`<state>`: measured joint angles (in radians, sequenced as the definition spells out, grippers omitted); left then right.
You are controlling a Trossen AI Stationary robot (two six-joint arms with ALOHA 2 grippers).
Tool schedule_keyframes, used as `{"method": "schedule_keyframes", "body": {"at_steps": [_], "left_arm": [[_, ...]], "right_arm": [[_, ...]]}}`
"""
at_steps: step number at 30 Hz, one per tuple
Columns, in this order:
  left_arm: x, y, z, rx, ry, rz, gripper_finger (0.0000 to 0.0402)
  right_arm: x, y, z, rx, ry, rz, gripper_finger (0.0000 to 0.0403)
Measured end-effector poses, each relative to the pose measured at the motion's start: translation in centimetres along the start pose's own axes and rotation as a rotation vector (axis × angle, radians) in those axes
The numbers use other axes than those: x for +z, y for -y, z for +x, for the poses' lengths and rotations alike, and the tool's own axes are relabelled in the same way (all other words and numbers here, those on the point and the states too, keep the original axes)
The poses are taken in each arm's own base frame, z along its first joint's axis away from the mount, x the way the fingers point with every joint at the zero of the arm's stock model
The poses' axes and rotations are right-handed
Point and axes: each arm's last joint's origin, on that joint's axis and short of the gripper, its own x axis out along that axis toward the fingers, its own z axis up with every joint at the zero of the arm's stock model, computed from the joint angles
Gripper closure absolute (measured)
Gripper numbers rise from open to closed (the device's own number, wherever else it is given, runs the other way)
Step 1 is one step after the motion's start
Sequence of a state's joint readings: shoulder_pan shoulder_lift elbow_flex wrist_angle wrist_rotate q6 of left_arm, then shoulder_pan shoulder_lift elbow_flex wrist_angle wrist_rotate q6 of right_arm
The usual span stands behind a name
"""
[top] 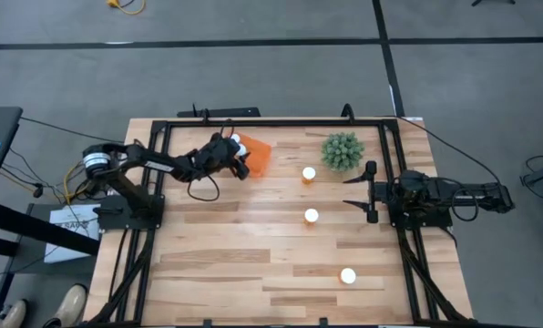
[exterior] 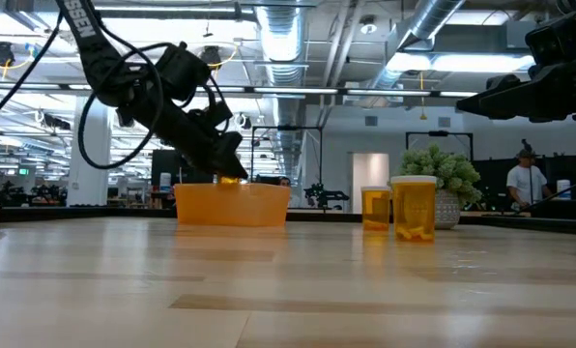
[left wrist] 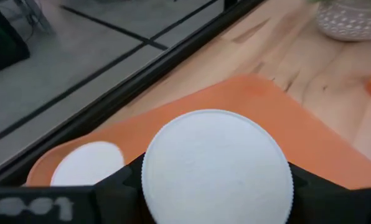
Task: Pick and place pill bottles into a basket
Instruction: Put the orange pill bottle into the orange bin
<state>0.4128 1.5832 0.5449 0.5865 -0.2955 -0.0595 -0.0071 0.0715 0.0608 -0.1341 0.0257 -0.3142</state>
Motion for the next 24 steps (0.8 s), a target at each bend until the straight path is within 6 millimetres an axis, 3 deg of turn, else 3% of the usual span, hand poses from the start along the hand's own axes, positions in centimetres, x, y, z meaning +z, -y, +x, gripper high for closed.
{"method": "schedule_keyframes", "body": {"at_steps": [10, 24], "left_arm": [[-0.47, -0.56, 0.26, -0.024, -0.049, -0.092, 0.0230], [-0.96, -0.49, 0.22, -0.047, -0.104, -0.079, 0.0230]], "right_arm": [[0.00, 0.00, 0.00, -0.001, 0.000, 0.000, 0.0138], [-0.01, 0.00, 0.00, -0.001, -0.001, 0.000, 0.0138]]}}
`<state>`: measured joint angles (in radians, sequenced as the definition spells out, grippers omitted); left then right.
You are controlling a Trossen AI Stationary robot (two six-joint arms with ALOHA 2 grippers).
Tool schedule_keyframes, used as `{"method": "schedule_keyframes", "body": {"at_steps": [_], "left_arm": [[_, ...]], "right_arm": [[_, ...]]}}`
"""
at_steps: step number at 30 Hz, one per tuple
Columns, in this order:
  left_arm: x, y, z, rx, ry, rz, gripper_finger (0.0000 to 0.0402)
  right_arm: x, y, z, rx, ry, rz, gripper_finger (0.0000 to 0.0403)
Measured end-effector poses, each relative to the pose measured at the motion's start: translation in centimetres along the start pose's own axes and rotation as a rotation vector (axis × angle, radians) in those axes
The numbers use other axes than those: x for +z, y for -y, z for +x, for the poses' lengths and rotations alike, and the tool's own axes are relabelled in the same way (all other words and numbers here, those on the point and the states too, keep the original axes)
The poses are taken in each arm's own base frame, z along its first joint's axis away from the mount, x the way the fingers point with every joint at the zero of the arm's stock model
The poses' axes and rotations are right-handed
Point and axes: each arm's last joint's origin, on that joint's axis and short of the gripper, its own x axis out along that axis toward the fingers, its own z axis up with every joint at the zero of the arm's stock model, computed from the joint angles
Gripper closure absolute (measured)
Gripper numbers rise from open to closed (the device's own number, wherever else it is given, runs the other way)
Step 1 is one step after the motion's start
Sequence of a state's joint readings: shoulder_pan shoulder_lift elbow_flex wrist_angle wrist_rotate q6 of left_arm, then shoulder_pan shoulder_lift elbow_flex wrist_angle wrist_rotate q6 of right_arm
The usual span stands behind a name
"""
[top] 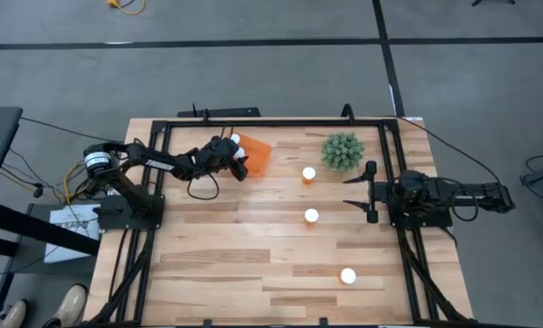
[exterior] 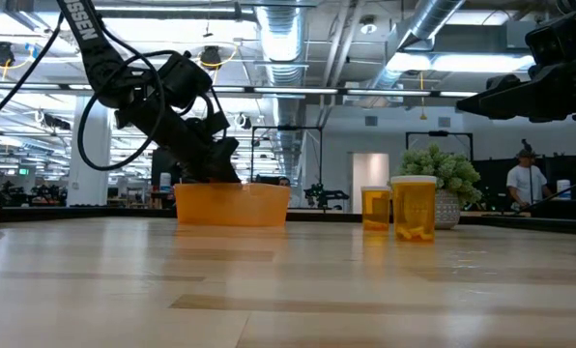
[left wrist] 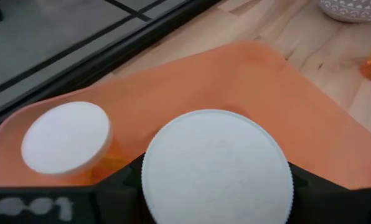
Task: Pick and place pill bottles into a basket
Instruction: Put the orange pill bottle into the orange bin
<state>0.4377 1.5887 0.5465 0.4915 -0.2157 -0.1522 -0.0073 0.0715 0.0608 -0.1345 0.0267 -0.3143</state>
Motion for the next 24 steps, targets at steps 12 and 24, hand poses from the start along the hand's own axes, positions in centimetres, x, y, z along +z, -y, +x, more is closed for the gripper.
{"method": "schedule_keyframes", "body": {"at_steps": [12, 24], "left_arm": [[0.0, 0.1, 0.0, -0.026, -0.007, 0.015, 0.0182], [1.0, 1.0, -0.4, -0.138, 0.092, 0.018, 0.0148]], "right_arm": [[0.0, 0.0, 0.0, 0.000, 0.000, 0.000, 0.0138], [0.0, 0.0, 0.0, 0.000, 0.000, 0.000, 0.0138]]}}
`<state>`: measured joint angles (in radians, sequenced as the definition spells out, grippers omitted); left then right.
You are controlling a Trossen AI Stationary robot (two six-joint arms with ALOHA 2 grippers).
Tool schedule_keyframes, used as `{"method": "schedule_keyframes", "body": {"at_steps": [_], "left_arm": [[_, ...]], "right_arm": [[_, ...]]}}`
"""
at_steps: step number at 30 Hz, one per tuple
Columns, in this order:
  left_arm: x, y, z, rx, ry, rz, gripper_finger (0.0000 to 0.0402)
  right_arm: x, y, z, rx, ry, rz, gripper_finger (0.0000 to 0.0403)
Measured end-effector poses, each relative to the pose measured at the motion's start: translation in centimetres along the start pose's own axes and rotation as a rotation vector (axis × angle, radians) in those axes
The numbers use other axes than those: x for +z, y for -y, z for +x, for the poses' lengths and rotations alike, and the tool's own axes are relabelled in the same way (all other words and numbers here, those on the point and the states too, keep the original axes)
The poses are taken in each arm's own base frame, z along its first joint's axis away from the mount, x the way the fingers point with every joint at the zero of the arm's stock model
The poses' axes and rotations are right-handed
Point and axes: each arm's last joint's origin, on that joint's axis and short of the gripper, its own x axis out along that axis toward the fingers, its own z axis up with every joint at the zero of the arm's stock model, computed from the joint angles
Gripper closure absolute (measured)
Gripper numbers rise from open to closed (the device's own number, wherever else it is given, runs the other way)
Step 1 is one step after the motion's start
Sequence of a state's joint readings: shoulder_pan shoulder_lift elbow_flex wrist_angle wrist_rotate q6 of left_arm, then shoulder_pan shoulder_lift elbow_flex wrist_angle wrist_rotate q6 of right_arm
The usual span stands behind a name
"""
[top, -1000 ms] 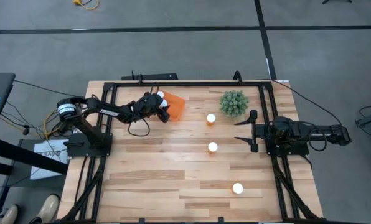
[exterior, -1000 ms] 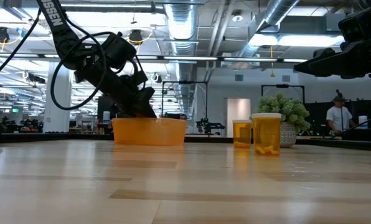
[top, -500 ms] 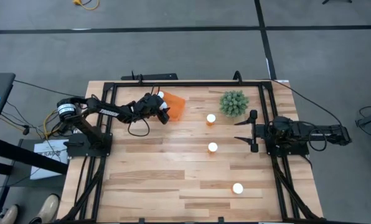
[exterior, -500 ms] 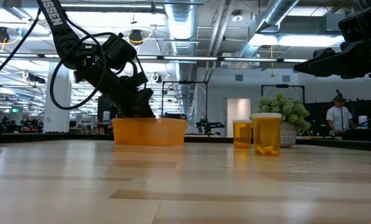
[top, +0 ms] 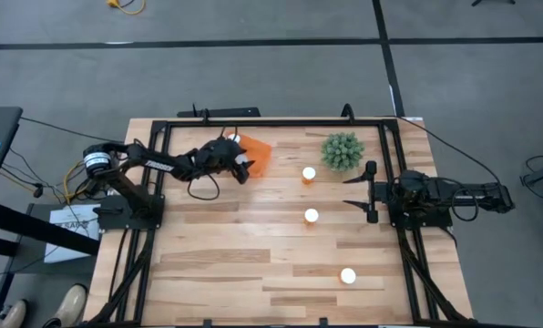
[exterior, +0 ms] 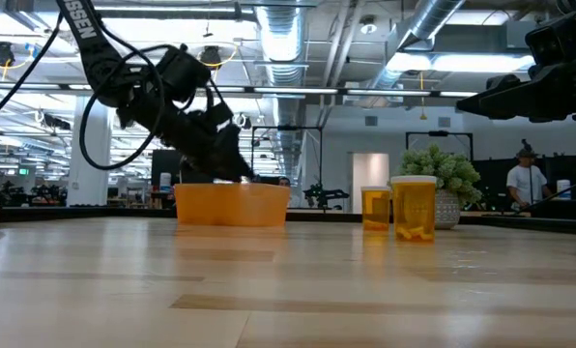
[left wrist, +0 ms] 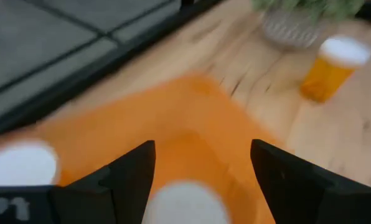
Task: Pick and place pill bottles into a basket
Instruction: Put the orange pill bottle into the orange bin
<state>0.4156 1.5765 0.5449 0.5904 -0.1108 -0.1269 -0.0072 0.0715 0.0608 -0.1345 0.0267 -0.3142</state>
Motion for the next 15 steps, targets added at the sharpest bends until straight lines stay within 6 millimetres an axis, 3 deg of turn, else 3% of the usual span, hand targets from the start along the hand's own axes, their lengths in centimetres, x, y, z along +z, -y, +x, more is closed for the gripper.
{"method": "schedule_keyframes", "body": {"at_steps": [9, 15], "left_arm": [[3.5, 1.5, -2.1, 0.016, 0.147, 0.078, 0.0148], [5.3, 4.5, -3.3, -0.154, 0.212, 0.105, 0.0148]], "right_arm": [[0.0, 0.0, 0.0, 0.000, 0.000, 0.000, 0.0138], [0.0, 0.0, 0.0, 0.001, 0.000, 0.000, 0.0138]]}}
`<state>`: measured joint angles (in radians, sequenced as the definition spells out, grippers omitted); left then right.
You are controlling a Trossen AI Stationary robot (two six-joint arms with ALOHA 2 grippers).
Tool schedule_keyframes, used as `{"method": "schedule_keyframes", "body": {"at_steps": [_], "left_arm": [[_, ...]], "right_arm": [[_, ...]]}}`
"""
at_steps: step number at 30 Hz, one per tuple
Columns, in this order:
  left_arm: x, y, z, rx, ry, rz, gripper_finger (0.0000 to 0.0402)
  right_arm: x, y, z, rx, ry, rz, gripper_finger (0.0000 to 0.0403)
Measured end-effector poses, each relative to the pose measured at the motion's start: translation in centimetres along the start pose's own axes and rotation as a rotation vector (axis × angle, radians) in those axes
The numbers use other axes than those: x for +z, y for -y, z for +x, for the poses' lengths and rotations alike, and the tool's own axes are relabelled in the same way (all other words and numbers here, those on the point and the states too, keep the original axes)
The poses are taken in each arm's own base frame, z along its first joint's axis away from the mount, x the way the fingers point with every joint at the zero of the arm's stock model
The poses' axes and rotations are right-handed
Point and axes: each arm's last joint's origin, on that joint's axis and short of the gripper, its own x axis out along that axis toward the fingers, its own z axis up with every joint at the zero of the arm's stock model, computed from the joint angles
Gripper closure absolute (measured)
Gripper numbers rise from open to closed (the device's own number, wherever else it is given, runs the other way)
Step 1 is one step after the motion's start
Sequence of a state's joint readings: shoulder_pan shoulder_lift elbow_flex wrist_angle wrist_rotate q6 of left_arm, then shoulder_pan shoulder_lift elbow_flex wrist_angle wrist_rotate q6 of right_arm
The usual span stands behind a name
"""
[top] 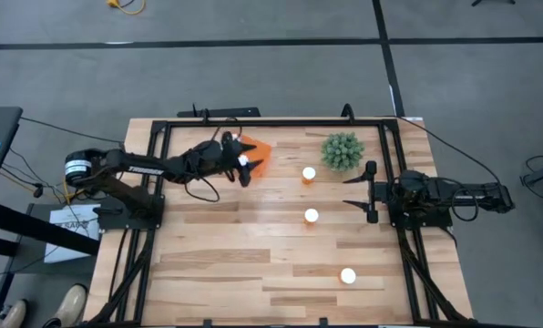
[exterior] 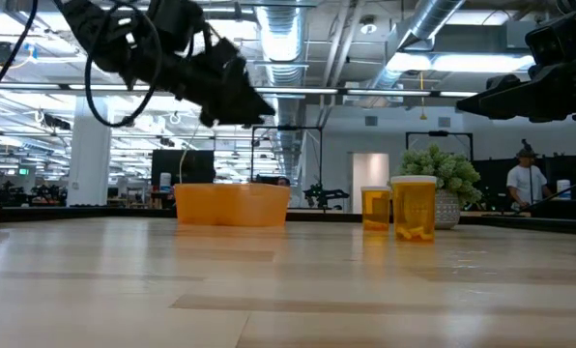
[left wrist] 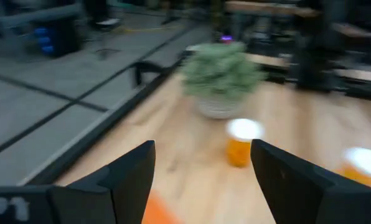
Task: Pick and place pill bottles into a basket
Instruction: Put the orange pill bottle into the orange bin
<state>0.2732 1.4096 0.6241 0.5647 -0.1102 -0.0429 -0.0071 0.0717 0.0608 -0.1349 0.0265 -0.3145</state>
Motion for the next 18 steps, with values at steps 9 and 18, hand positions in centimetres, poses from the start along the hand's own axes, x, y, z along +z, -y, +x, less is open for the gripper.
{"method": "schedule_keyframes", "body": {"at_steps": [9, 18], "left_arm": [[-0.3, 6.5, -0.4, -0.265, -0.040, 0.102, 0.0148], [-2.2, 11.4, 1.3, -0.380, -0.096, 0.159, 0.0148]], "right_arm": [[0.0, 0.0, 0.0, 0.000, 0.000, 0.000, 0.0138], [0.0, 0.0, 0.0, -0.002, 0.001, 0.000, 0.0138]]}}
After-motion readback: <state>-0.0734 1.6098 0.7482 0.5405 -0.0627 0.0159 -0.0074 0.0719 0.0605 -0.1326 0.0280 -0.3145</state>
